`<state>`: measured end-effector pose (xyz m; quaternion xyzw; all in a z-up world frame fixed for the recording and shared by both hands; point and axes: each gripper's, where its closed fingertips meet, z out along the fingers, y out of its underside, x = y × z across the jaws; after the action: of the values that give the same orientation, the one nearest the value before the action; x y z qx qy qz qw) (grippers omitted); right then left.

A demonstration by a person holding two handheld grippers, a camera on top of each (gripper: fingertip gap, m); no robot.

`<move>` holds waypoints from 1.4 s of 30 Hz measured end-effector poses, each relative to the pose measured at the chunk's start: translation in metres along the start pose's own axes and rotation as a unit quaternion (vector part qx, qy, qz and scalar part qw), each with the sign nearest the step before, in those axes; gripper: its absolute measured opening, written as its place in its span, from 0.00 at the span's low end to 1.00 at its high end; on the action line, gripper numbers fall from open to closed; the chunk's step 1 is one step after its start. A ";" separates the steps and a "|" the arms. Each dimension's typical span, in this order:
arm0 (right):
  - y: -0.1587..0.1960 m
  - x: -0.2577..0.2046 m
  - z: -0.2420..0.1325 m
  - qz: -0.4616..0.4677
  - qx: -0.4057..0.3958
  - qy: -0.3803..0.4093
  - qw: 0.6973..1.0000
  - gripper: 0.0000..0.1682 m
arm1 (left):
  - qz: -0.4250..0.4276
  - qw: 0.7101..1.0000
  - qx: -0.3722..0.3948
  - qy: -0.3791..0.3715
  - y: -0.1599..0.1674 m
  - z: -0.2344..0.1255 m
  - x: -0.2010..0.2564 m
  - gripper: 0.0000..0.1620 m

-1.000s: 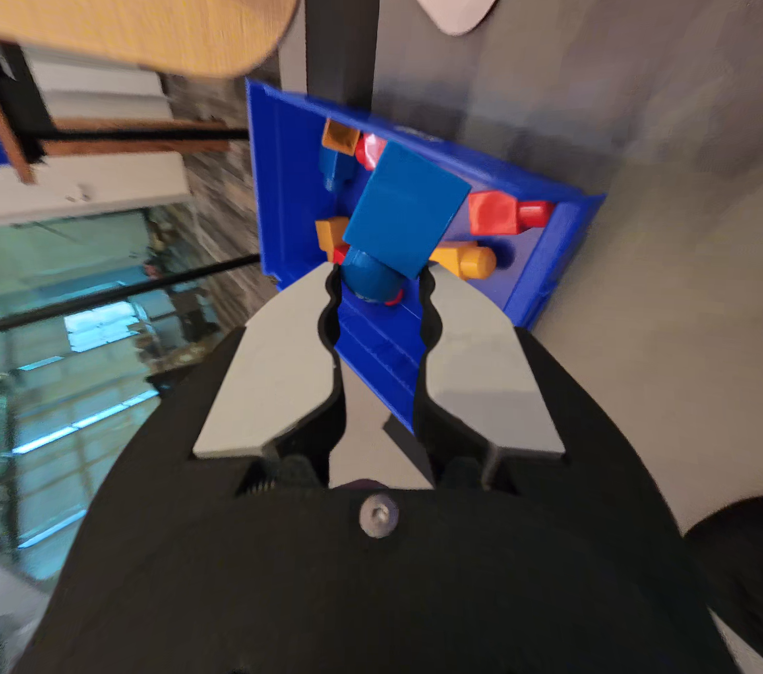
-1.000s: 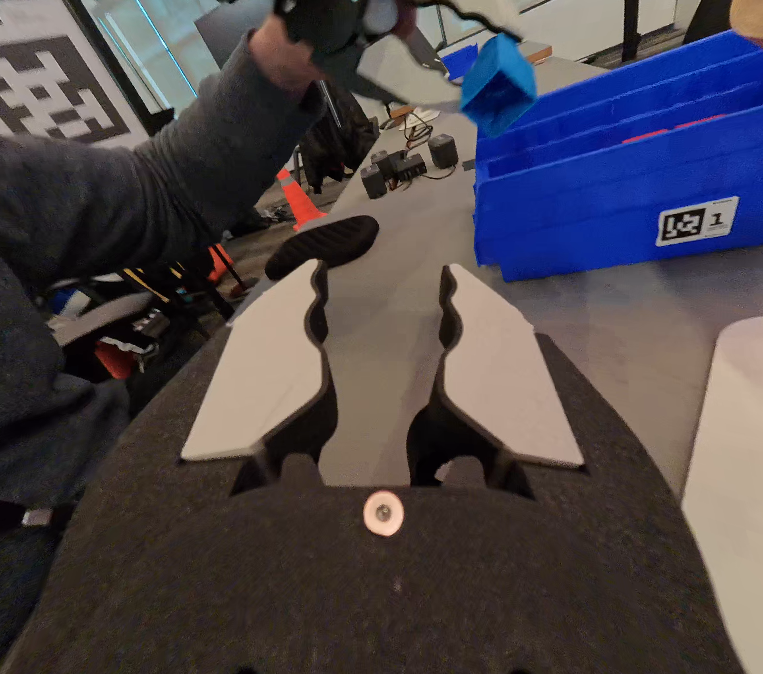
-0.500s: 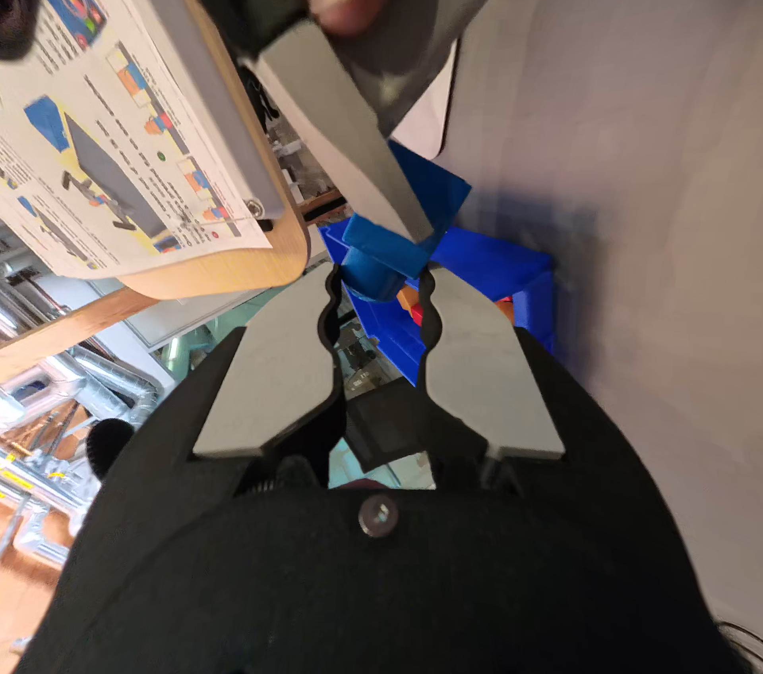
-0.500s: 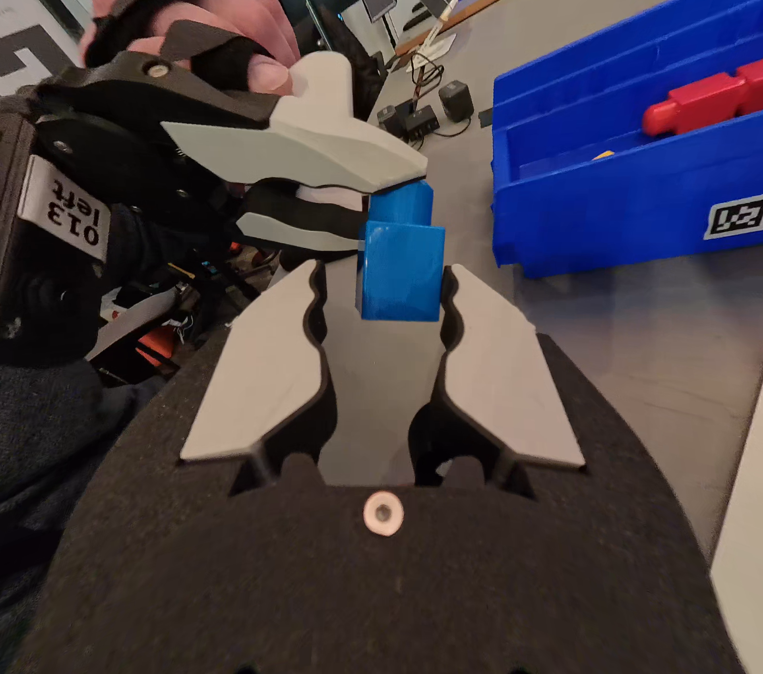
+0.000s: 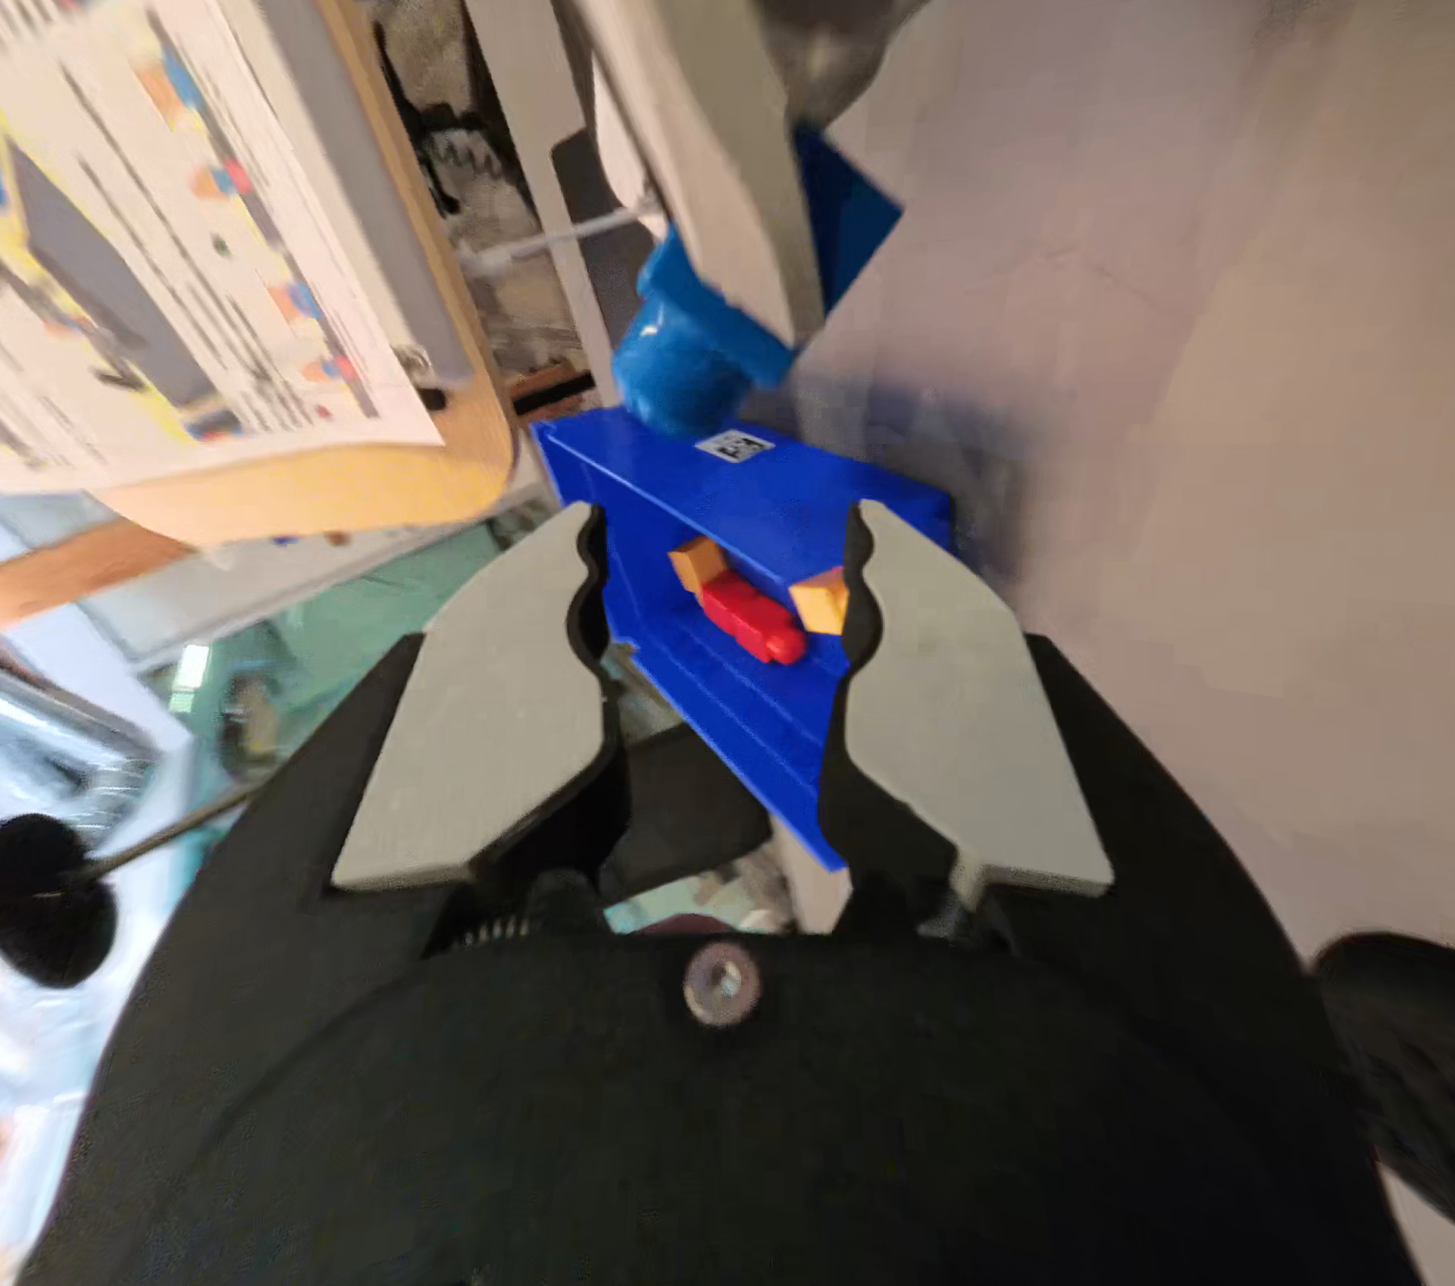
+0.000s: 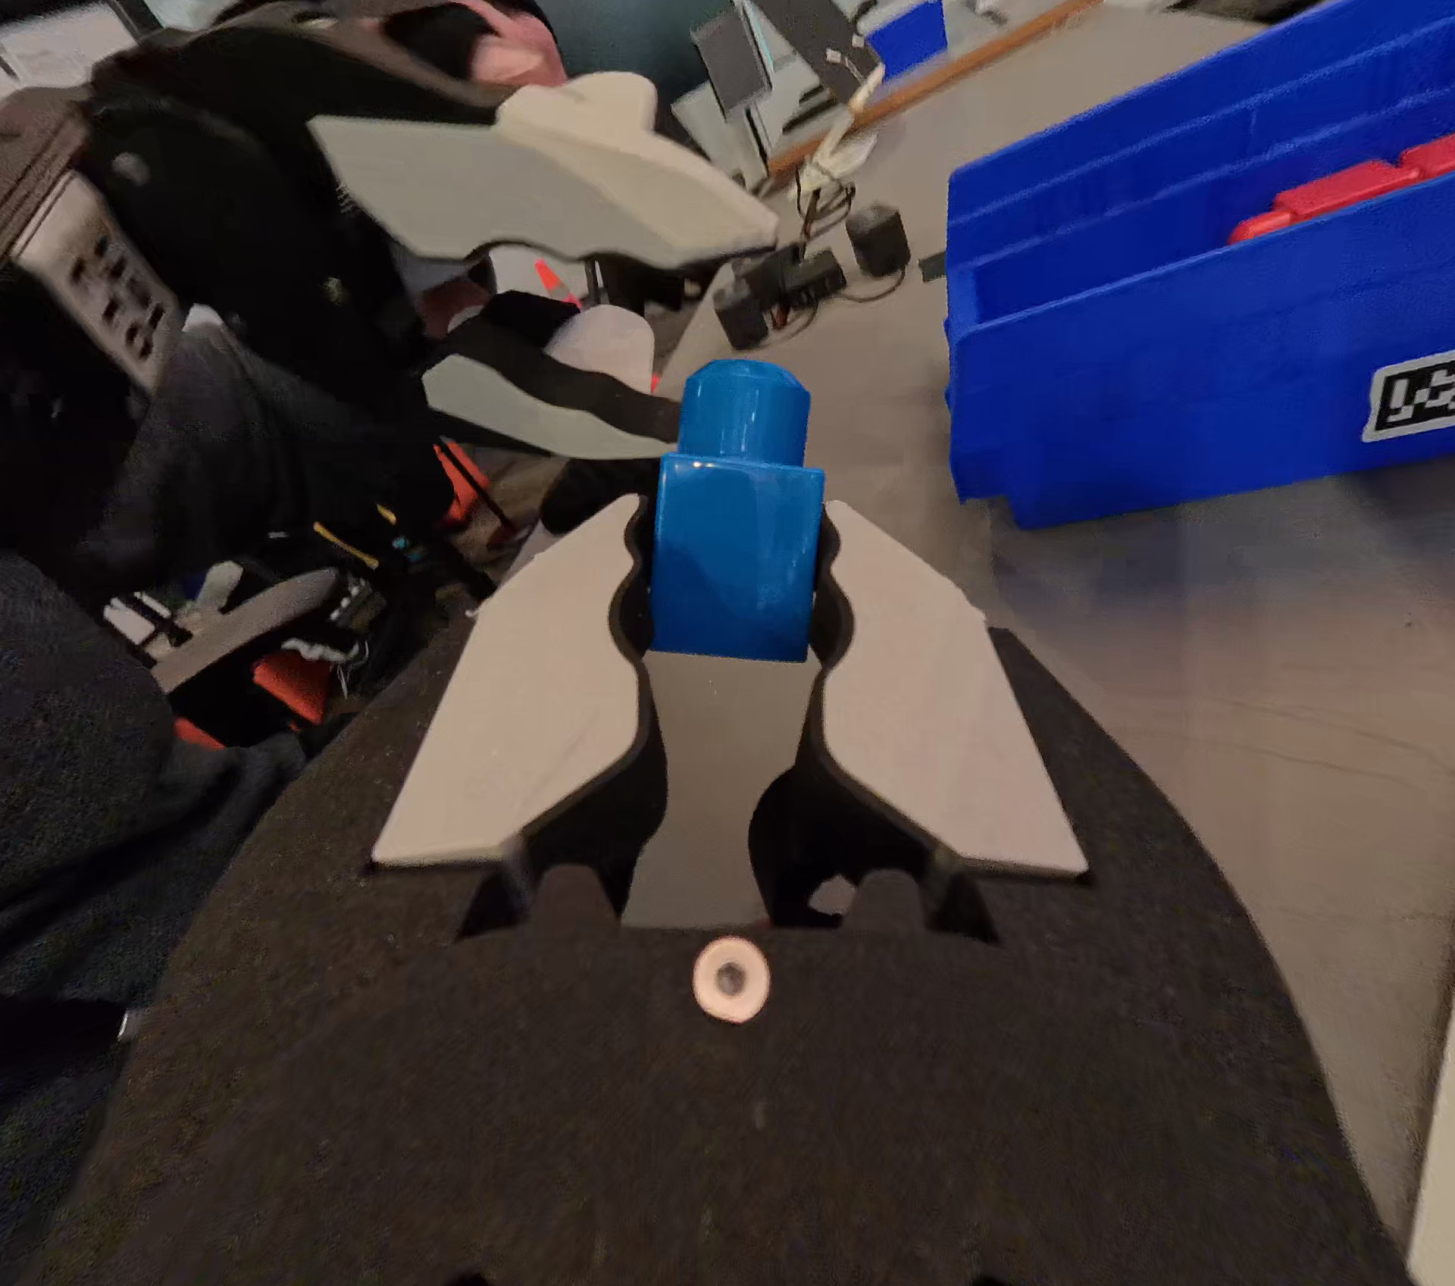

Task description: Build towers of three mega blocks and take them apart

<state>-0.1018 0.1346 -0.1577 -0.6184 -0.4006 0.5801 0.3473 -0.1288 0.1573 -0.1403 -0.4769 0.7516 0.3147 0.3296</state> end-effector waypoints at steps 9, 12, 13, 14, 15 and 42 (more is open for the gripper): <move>0.021 0.005 -0.002 -0.023 0.038 0.004 0.999 0.22 | -0.403 0.910 -0.056 0.078 0.122 0.052 -0.006 0.36; 0.021 0.003 -0.002 -0.030 0.041 0.003 0.999 0.22 | -0.512 0.846 -0.058 0.137 0.137 0.083 0.002 0.36; 0.021 0.003 -0.002 -0.031 0.043 0.002 0.999 0.22 | -0.535 0.830 -0.053 0.149 0.140 0.094 0.003 0.35; 0.021 0.003 -0.002 -0.031 0.043 0.001 0.999 0.22 | -0.552 0.817 -0.054 0.157 0.144 0.105 0.004 0.33; 0.021 0.003 -0.002 -0.030 0.042 0.000 0.999 0.22 | -0.568 0.804 -0.060 0.165 0.149 0.115 0.005 0.32; 0.023 0.001 -0.001 -0.028 0.036 -0.014 0.999 0.22 | -0.581 0.765 -0.238 0.141 0.222 0.228 0.035 0.39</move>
<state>-0.0984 0.1251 -0.1783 -0.5860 -0.4009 0.5931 0.3798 -0.3012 0.3958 -0.2660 -0.9247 0.2697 0.1607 0.2155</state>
